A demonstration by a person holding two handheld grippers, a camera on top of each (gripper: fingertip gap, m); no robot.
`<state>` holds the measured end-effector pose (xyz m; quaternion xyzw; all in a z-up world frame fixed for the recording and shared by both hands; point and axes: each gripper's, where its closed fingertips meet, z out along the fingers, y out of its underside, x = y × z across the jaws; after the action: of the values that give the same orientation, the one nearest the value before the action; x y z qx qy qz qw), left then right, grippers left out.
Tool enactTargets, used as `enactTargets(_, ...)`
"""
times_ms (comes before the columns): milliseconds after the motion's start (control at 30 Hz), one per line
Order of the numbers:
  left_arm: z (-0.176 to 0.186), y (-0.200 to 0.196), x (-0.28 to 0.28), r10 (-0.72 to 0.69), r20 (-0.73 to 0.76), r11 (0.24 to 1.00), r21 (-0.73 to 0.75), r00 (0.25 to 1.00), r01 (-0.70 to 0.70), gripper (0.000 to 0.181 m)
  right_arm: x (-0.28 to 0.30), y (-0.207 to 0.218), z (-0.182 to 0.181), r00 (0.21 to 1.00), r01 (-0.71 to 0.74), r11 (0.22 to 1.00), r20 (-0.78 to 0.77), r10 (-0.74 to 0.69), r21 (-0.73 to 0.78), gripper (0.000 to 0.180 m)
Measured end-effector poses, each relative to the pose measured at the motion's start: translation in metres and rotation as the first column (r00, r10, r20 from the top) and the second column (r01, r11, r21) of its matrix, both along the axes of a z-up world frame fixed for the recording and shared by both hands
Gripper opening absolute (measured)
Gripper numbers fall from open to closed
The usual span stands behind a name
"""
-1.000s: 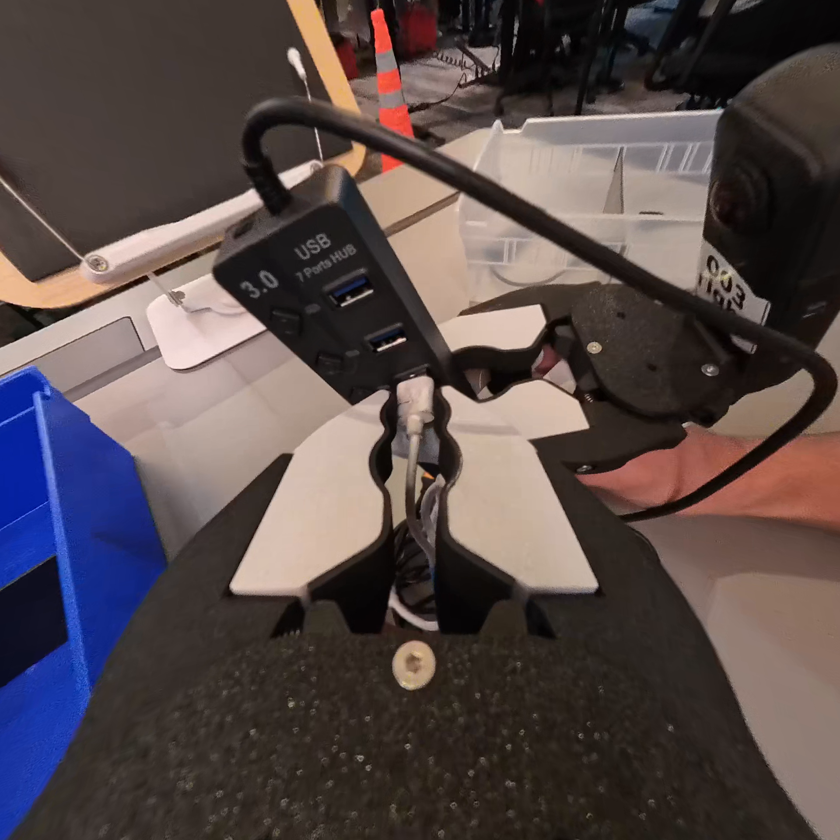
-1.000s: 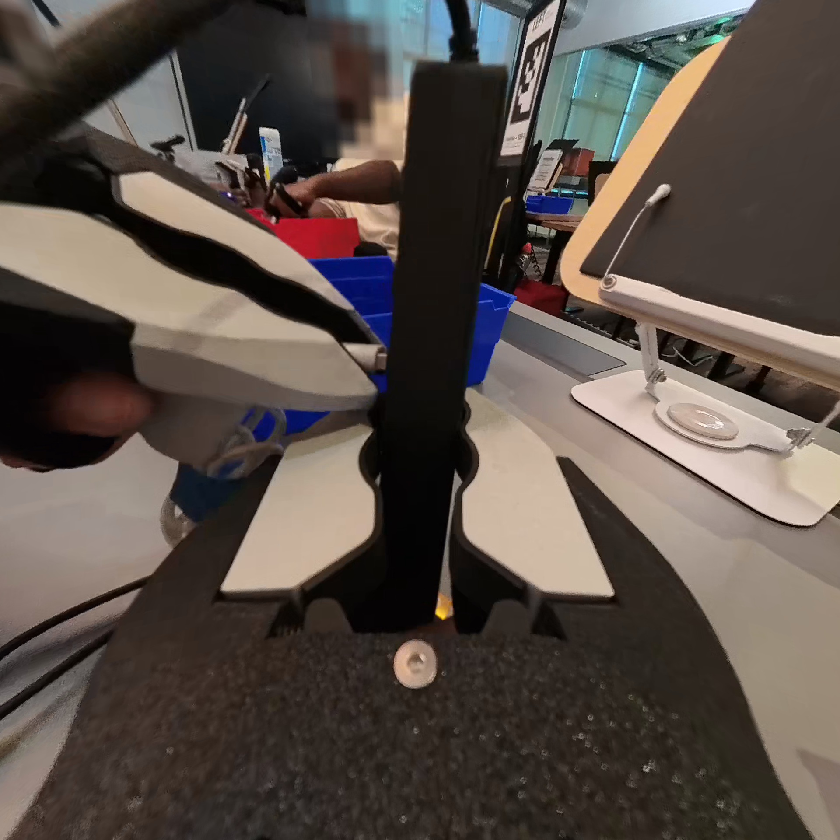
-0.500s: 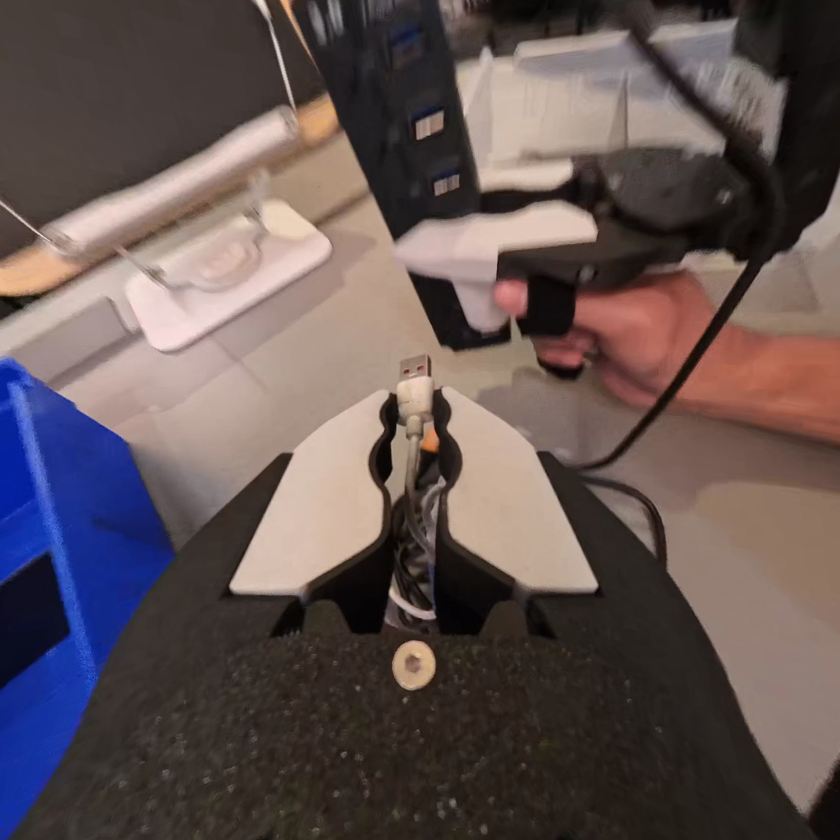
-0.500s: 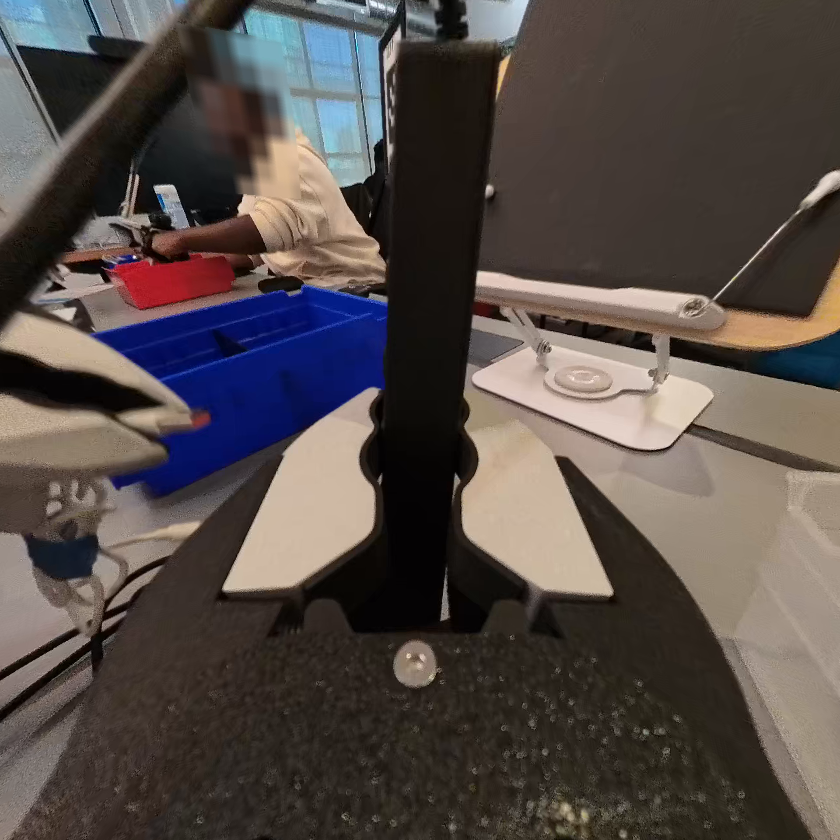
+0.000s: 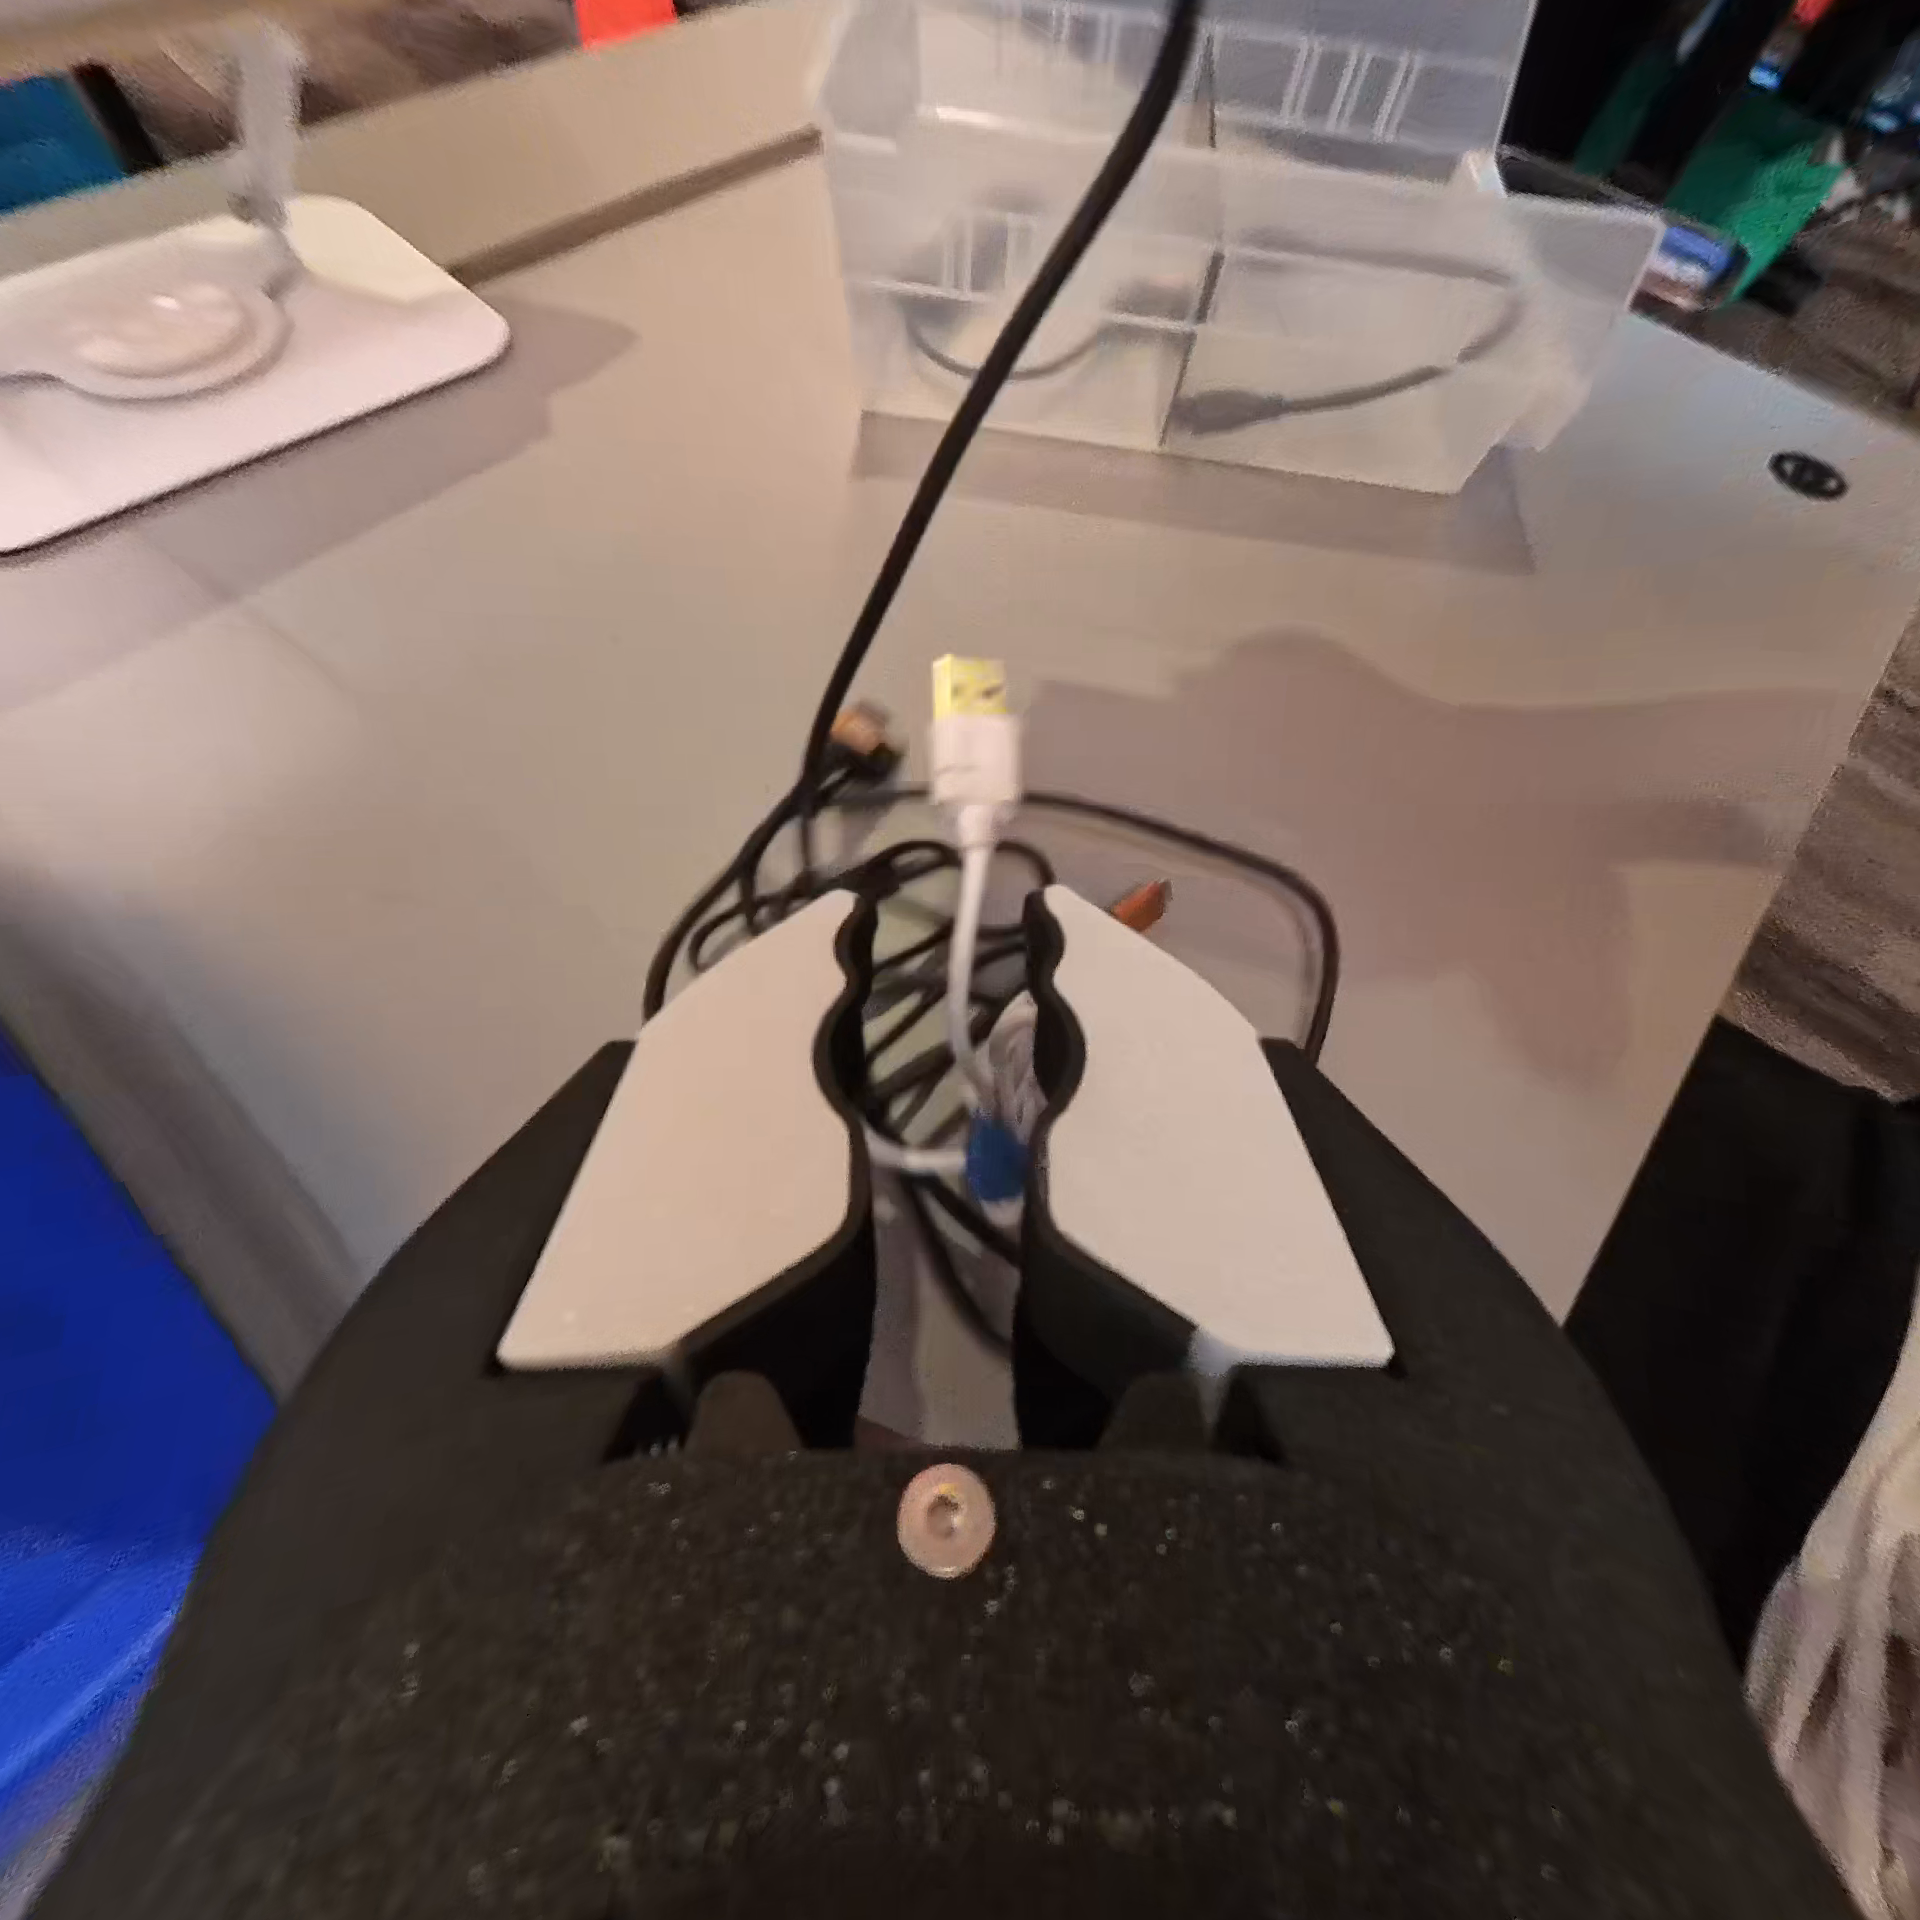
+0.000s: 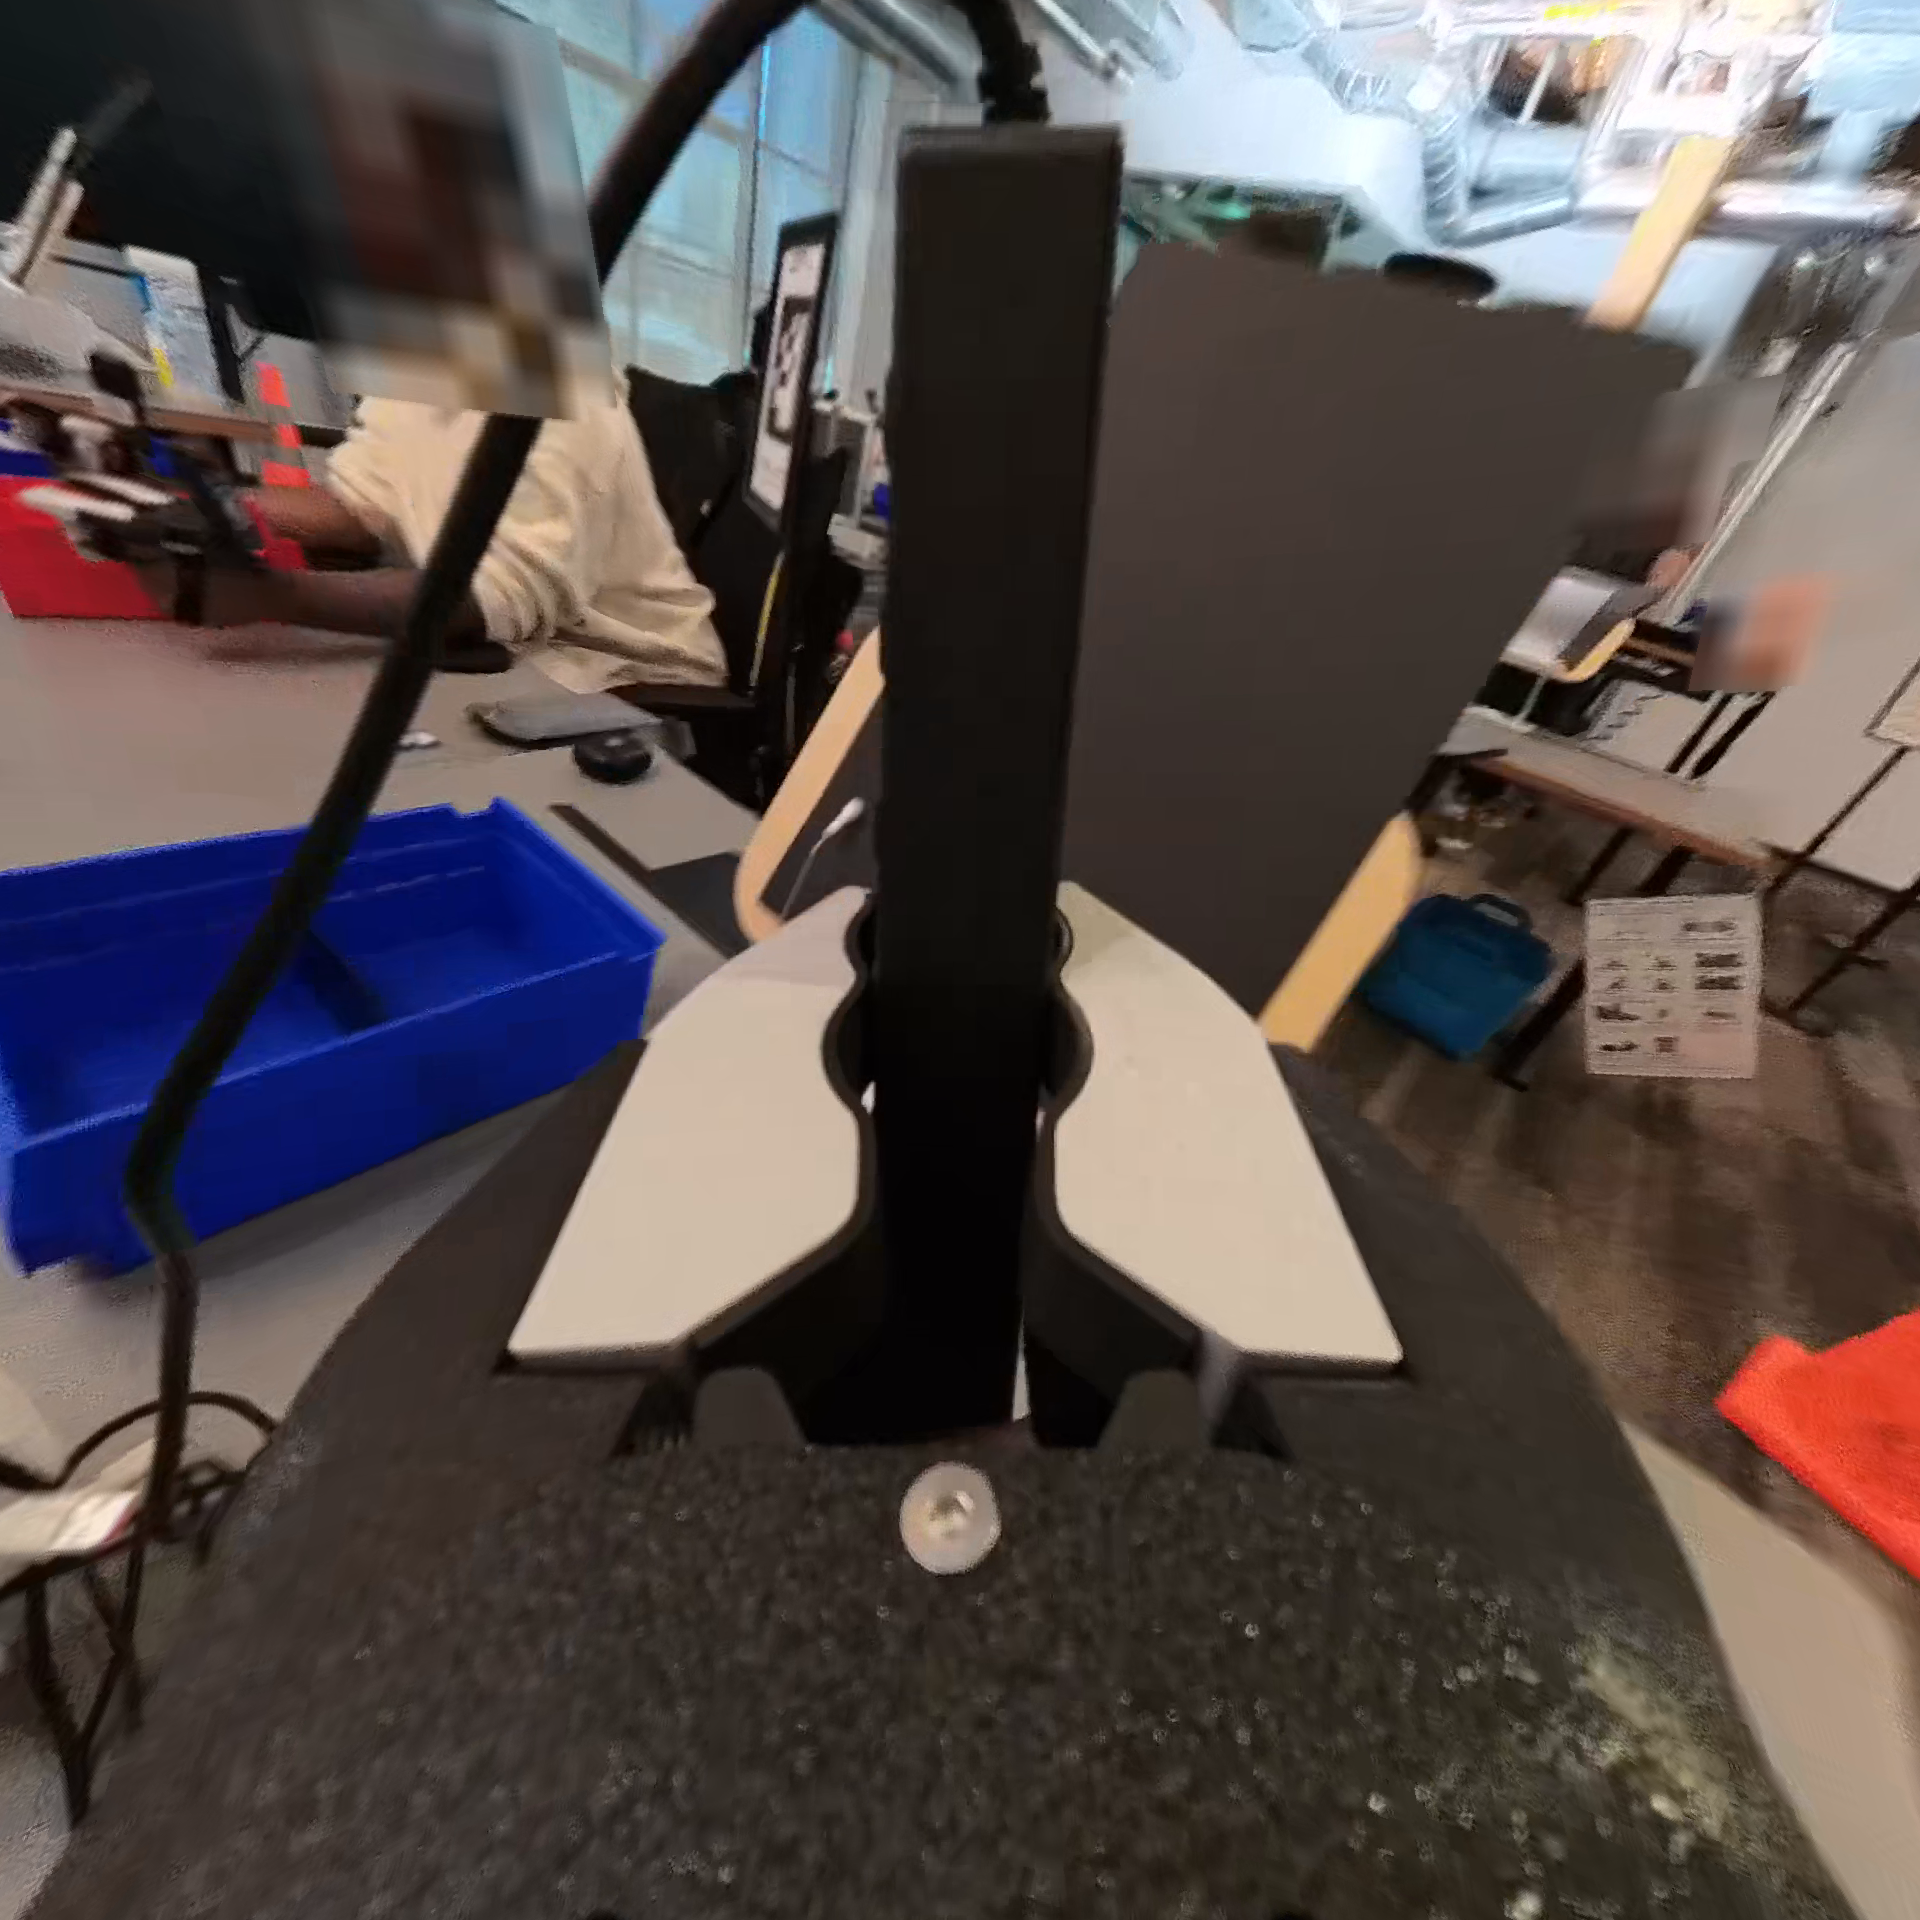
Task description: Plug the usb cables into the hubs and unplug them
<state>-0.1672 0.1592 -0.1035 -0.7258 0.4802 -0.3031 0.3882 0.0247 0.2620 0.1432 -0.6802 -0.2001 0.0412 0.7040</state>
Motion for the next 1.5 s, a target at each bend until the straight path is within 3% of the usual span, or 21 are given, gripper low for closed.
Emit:
enactTargets(200, -0.016, -0.005, -0.042, 0.072, -0.024, 0.993, 0.094, 0.997, -0.07, 0.027, 0.053, 0.009, 0.121, 0.996, 0.082, 0.996, -0.02, -0.082, -0.03, 0.028)
enactTargets(300, -0.026, -0.012, -0.05, 0.072, -0.03, 0.994, 0.084, 0.997, -0.07, 0.026, 0.064, 0.018, 0.161, 0.995, 0.09, 0.993, -0.024, -0.092, -0.07, 0.028)
enactTargets(467, -0.035, -0.028, -0.037, 0.009, -0.001, 1.0, 0.003, 1.0, -0.009, 0.026, 0.035, 0.009, 0.198, 0.997, -0.03, 0.994, -0.074, 0.023, -0.105, 0.027)
enactTargets(667, -0.014, -0.039, -0.009, -0.053, 0.097, 0.998, -0.019, 0.994, 0.055, 0.03, -0.013, -0.031, 0.242, 0.971, -0.185, 0.982, -0.163, 0.176, -0.041, 0.027)
enactTargets(833, 0.039, -0.011, 0.026, -0.031, 0.179, 0.995, 0.101, 0.983, 0.013, 0.035, -0.048, -0.046, 0.254, 0.955, -0.26, 0.963, -0.168, 0.245, -0.07, 0.027)
enactTargets(900, 0.054, -0.001, 0.05, -0.05, 0.23, 0.998, 0.034, 0.972, 0.044, 0.037, -0.057, -0.051, 0.253, 0.948, -0.278, 0.959, -0.177, 0.263, -0.064, 0.027)
enactTargets(1000, 0.034, -0.012, 0.097, -0.123, 0.185, 0.974, -0.169, 0.975, 0.154, 0.049, -0.064, -0.055, 0.247, 0.938, -0.297, 0.953, -0.209, 0.278, -0.062, 0.027)
enactTargets(1067, 0.002, -0.011, 0.116, -0.13, 0.067, 0.974, -0.181, 0.989, 0.14, 0.052, -0.063, -0.056, 0.242, 0.936, -0.298, 0.952, -0.218, 0.276, -0.073, 0.027)
enactTargets(1100, -0.011, -0.012, 0.121, -0.141, 0.032, 0.976, -0.164, 0.989, 0.144, 0.045, -0.06, -0.057, 0.239, 0.939, -0.291, 0.954, -0.215, 0.269, -0.076, 0.027)
enactTargets(1167, -0.034, -0.017, 0.116, -0.19, -0.047, 0.977, -0.108, 0.981, 0.184, 0.003, -0.046, -0.06, 0.238, 0.946, -0.262, 0.962, -0.214, 0.242, -0.071, 0.027)
enactTargets(1300, -0.066, -0.001, 0.061, -0.138, -0.248, 0.989, 0.022, 0.959, 0.148, 0.002, 0.007, -0.07, 0.239, 0.954, -0.187, 0.981, -0.246, 0.169, -0.051, 0.027)
enactTargets(1500, -0.053, 0.023, -0.009, -0.034, -0.293, 0.992, 0.108, 0.955, 0.069, 0.001, 0.09, -0.078, 0.21, 0.955, -0.034, 0.997, -0.295, 0.012, -0.069, 0.028)
